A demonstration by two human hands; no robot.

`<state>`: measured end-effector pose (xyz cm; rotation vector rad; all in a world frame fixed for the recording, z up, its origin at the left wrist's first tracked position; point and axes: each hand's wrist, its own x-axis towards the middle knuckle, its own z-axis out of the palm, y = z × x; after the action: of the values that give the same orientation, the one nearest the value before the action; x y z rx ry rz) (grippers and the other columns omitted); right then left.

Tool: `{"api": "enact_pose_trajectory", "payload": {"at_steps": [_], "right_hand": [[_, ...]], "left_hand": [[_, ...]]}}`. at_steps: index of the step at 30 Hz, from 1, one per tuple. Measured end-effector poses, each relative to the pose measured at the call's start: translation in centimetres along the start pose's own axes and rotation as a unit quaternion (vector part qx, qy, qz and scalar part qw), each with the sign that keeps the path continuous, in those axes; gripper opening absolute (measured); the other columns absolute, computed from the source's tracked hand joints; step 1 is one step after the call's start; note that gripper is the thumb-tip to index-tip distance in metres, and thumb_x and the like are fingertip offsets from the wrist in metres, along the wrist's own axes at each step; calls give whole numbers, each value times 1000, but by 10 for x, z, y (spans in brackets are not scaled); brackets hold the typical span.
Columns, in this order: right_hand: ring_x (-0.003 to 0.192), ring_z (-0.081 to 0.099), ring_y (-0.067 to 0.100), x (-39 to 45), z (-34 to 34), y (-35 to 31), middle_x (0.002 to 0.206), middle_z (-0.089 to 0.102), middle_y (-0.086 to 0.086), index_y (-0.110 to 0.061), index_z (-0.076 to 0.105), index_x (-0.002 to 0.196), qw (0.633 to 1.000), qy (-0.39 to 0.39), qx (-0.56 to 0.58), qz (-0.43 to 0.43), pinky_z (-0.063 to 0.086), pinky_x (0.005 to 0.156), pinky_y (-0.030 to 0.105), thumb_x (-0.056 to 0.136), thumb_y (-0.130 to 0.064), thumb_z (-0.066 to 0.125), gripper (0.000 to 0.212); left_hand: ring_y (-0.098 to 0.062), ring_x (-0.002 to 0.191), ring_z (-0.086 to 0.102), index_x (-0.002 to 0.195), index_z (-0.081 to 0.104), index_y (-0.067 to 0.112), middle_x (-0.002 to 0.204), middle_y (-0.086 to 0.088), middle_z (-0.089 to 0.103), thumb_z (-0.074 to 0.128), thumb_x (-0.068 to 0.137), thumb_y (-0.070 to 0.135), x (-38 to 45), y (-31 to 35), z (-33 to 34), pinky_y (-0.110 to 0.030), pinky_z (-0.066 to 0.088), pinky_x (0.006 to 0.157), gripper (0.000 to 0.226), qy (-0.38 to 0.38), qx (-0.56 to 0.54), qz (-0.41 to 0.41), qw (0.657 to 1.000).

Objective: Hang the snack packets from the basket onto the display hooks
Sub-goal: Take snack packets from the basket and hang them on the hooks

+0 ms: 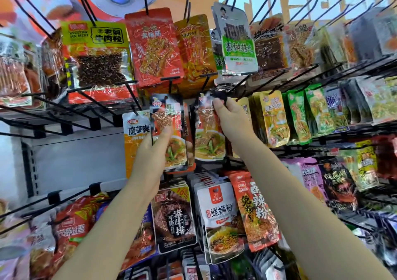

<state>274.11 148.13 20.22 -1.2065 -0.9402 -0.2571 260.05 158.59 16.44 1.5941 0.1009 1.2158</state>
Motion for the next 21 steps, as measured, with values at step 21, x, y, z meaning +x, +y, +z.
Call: {"api": "enact_pose_trajectory", "payload": {"at_steps": [21], "right_hand": [[55, 47, -5, 11, -7, -3, 69, 48, -8, -14, 55, 93, 980, 164, -33, -109, 36, 51, 12, 96, -21, 67, 14]], "left_hand": [[-27, 85, 61, 87, 62, -10, 87, -20, 69, 80, 67, 66, 6, -9, -7, -48, 50, 91, 81, -12, 23, 44, 999]]}}
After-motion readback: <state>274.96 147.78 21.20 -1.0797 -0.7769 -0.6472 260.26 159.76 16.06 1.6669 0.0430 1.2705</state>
